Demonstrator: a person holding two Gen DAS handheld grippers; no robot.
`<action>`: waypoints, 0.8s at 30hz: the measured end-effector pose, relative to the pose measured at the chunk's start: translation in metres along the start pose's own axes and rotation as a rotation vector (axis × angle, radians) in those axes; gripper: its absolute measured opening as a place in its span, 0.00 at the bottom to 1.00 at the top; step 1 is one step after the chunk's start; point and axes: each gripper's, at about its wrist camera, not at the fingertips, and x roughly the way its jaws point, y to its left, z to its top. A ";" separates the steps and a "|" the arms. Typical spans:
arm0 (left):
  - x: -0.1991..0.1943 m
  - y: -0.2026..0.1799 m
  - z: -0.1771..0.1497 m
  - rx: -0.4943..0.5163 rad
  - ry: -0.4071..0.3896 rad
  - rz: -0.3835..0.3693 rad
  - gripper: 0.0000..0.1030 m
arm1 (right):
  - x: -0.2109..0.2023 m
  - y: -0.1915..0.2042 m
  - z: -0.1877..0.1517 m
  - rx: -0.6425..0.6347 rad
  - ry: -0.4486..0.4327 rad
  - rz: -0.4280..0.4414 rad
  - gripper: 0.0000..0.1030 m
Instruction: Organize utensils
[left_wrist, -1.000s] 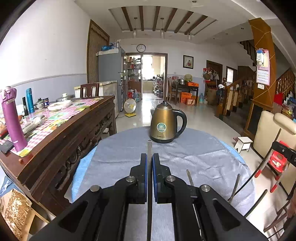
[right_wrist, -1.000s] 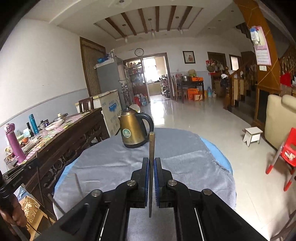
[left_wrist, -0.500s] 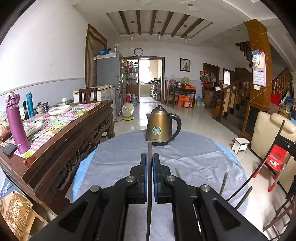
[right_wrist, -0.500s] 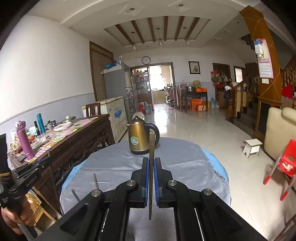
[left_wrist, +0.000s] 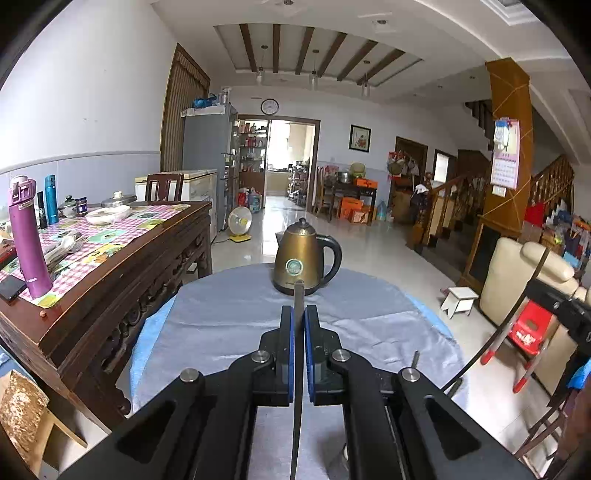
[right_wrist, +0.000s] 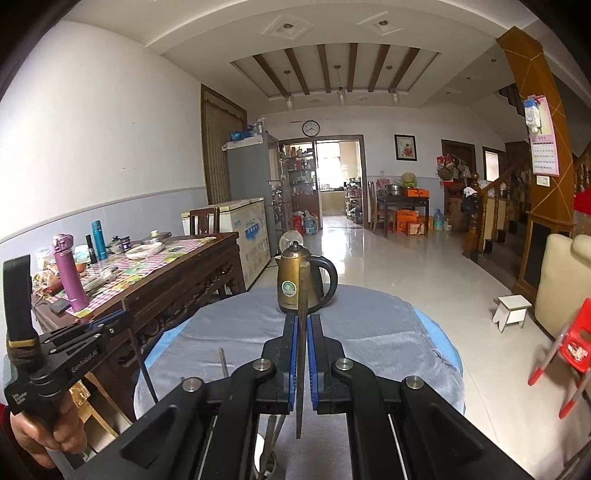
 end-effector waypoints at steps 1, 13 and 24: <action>-0.003 0.000 0.001 -0.006 -0.006 -0.005 0.05 | -0.001 0.001 0.000 0.000 -0.001 0.002 0.06; -0.020 -0.002 0.006 -0.060 -0.027 -0.085 0.05 | -0.011 0.007 -0.002 0.017 -0.019 0.035 0.06; -0.031 -0.020 0.011 -0.044 -0.055 -0.130 0.05 | -0.017 0.008 -0.009 0.024 0.001 0.067 0.06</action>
